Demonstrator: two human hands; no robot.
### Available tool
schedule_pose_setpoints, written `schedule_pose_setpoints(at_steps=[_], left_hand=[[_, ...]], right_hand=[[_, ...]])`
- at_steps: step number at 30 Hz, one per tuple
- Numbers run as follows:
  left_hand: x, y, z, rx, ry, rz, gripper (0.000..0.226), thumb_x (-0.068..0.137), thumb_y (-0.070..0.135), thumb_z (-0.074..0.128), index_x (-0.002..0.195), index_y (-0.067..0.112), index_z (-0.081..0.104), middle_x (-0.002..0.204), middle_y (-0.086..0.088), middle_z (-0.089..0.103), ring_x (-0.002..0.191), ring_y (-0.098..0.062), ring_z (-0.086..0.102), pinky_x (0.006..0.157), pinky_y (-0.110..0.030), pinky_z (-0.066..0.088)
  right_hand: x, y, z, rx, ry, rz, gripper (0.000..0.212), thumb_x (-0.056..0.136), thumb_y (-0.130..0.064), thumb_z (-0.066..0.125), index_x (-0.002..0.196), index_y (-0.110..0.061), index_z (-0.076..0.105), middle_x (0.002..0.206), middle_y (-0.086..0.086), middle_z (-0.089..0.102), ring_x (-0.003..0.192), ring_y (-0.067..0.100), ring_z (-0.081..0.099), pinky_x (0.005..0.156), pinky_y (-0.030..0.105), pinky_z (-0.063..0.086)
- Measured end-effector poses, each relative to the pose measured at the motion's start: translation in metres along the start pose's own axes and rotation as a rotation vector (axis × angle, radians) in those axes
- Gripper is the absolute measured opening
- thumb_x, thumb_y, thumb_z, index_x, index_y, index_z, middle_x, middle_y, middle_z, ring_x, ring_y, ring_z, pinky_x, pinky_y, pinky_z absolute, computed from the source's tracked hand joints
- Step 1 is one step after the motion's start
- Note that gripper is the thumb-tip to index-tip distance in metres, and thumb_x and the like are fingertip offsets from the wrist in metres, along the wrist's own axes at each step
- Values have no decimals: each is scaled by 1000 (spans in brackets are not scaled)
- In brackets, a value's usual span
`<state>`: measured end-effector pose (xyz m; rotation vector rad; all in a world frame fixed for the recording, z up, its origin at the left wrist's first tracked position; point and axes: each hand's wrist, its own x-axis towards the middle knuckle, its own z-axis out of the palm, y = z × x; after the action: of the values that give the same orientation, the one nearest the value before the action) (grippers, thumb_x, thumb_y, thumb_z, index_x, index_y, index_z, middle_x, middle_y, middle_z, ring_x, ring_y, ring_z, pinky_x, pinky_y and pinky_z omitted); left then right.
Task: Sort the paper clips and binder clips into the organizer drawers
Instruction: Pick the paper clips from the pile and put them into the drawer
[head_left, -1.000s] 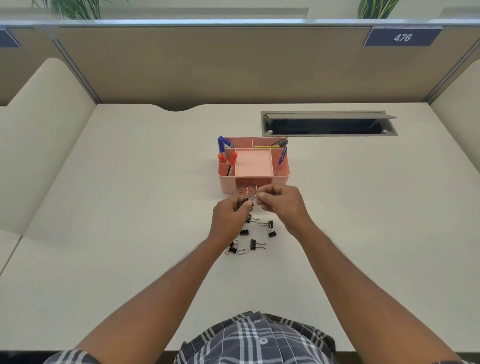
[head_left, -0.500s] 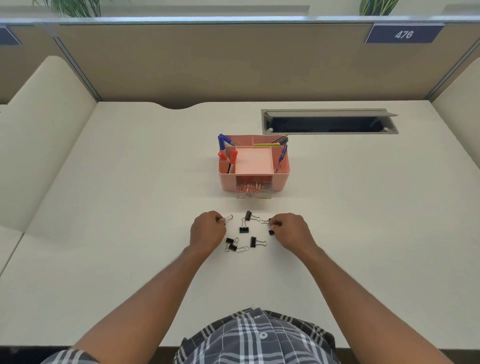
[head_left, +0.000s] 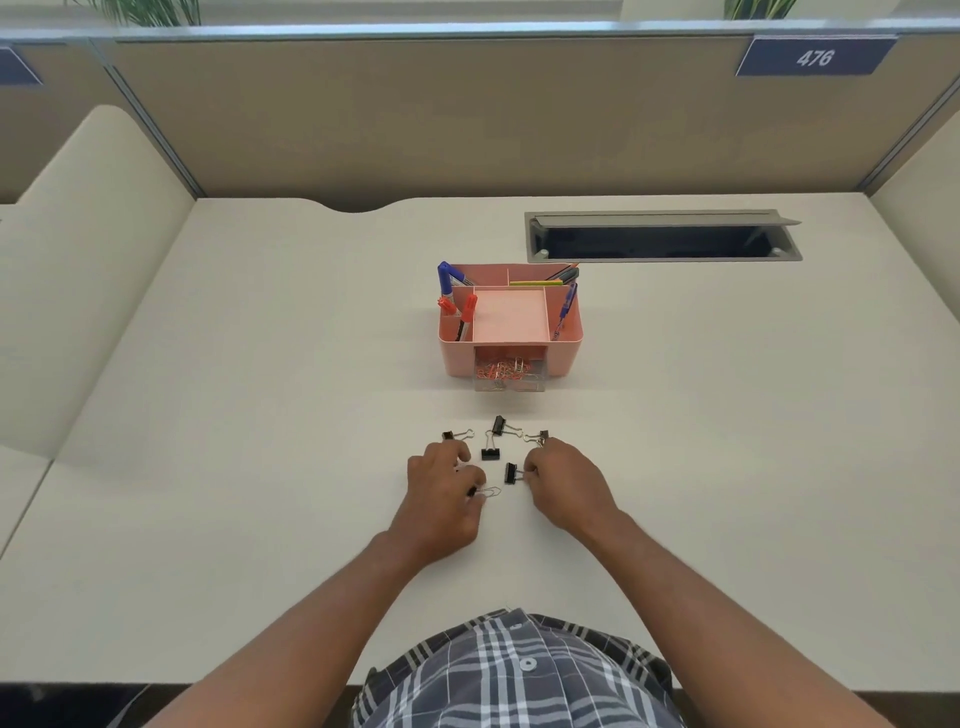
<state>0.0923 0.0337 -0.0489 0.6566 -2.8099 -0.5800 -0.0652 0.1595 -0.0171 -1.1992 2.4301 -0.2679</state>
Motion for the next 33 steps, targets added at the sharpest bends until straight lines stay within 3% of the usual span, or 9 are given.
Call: schedule_pose_setpoints(at_steps=[6, 11, 19, 24, 29, 33], left_hand=[[1, 5, 5, 75, -60, -16, 10, 82, 33, 67, 86, 24, 65, 112, 1, 50, 102, -23, 47, 77, -37, 33], [13, 14, 0, 112, -203, -53, 17, 90, 38, 56, 93, 23, 64, 120, 4, 41, 112, -21, 34, 82, -36, 23], [12, 19, -4, 97, -186, 17, 8, 90, 26, 53, 90, 23, 60, 107, 5, 46, 103, -21, 40, 76, -36, 26], [21, 28, -13, -157, -65, -8, 6, 93, 22, 55, 89, 18, 57, 91, 6, 56, 90, -19, 49, 79, -39, 36], [41, 37, -31, -552, 71, -122, 10, 89, 5, 62, 88, 15, 61, 85, 2, 65, 79, -14, 61, 74, -31, 50], [54, 40, -43, -619, 156, -152, 16, 89, -1, 58, 95, 12, 64, 91, 3, 68, 86, -8, 63, 76, -19, 49]], right_hand=[[0, 5, -4, -23, 10, 70, 20, 93, -19, 47, 93, -14, 66, 98, 4, 57, 88, 26, 58, 70, 36, 50], [-2, 11, -8, 61, 64, 132, 21, 90, -16, 45, 91, -16, 67, 95, 3, 58, 84, 26, 58, 69, 34, 49], [0, 18, -19, 162, 76, 152, 16, 91, -23, 54, 94, -19, 69, 92, -2, 60, 86, 21, 60, 72, 31, 48], [-4, -1, -26, 552, -99, -12, 18, 88, -29, 68, 105, -26, 70, 94, -12, 68, 87, 8, 63, 79, 25, 50], [2, -16, -39, 735, 21, -29, 10, 89, -22, 66, 90, -25, 75, 81, -7, 72, 74, 12, 66, 68, 24, 53], [18, -21, -58, 700, 161, -1, 11, 89, -20, 67, 88, -25, 76, 72, -13, 69, 66, 0, 59, 65, 18, 47]])
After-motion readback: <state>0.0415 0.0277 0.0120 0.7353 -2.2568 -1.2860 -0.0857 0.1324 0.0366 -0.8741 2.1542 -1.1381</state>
